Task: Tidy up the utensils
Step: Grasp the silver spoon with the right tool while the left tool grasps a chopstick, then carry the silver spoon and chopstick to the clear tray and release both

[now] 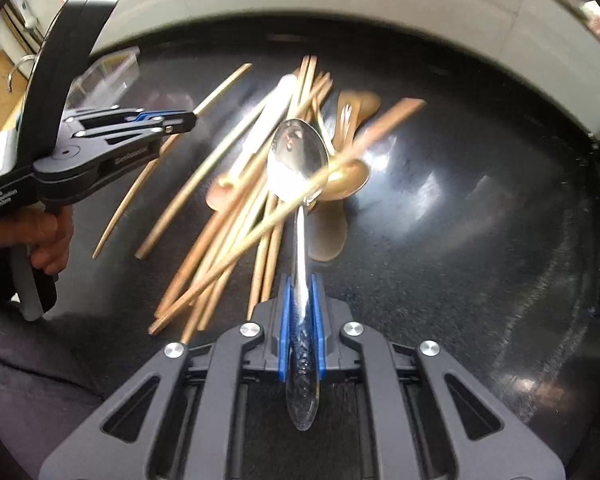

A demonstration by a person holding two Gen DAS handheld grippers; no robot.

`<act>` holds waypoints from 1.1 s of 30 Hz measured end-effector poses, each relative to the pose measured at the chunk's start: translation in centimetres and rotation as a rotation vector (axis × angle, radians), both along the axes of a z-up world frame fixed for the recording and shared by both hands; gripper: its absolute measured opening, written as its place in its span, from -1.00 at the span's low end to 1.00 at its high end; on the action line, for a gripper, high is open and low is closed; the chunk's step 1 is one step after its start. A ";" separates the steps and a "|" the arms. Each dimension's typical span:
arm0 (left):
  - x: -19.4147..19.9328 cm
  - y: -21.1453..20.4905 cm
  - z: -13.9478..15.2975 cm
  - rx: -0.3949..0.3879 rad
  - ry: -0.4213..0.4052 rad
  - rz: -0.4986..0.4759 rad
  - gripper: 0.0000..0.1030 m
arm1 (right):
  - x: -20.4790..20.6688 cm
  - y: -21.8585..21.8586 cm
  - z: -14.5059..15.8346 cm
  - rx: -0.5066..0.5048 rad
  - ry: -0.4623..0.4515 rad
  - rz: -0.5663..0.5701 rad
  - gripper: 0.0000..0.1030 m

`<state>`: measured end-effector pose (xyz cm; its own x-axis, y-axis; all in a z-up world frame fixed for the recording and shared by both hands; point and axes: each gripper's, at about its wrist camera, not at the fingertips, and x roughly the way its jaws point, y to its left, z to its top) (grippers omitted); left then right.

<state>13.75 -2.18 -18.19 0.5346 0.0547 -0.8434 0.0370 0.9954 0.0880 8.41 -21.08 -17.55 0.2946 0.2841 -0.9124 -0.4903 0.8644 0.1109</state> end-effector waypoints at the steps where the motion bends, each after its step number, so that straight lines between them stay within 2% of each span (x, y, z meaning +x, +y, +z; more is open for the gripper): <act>1: -0.6 0.5 1.4 -0.004 -0.022 0.017 -0.89 | -0.5 -0.2 0.9 0.007 -0.023 -0.007 -0.79; 8: -4.4 2.7 7.9 -0.067 -0.095 0.095 -0.89 | -3.7 -1.8 6.1 0.053 -0.138 -0.078 -0.79; 14: -7.3 4.7 10.8 -0.100 -0.104 0.154 -0.89 | -4.5 -0.7 9.8 0.116 -0.168 -0.095 -0.79; 19: -9.1 7.8 13.5 -0.089 -0.108 0.210 -0.89 | -4.9 3.4 12.3 0.172 -0.167 -0.059 -0.79; 24: -11.3 12.3 15.5 -0.060 -0.115 0.280 -0.89 | -5.7 9.6 13.8 0.223 -0.156 0.002 -0.79; 33: -13.8 21.1 15.7 -0.056 -0.113 0.381 -0.89 | -3.6 21.3 15.9 0.276 -0.119 0.096 -0.79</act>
<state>-0.02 18.91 -2.50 0.5742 0.2222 -0.7880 -0.3421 0.9395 0.0157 4.77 0.20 -1.69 0.3546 0.5477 -0.7578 -0.5923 0.7587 0.2712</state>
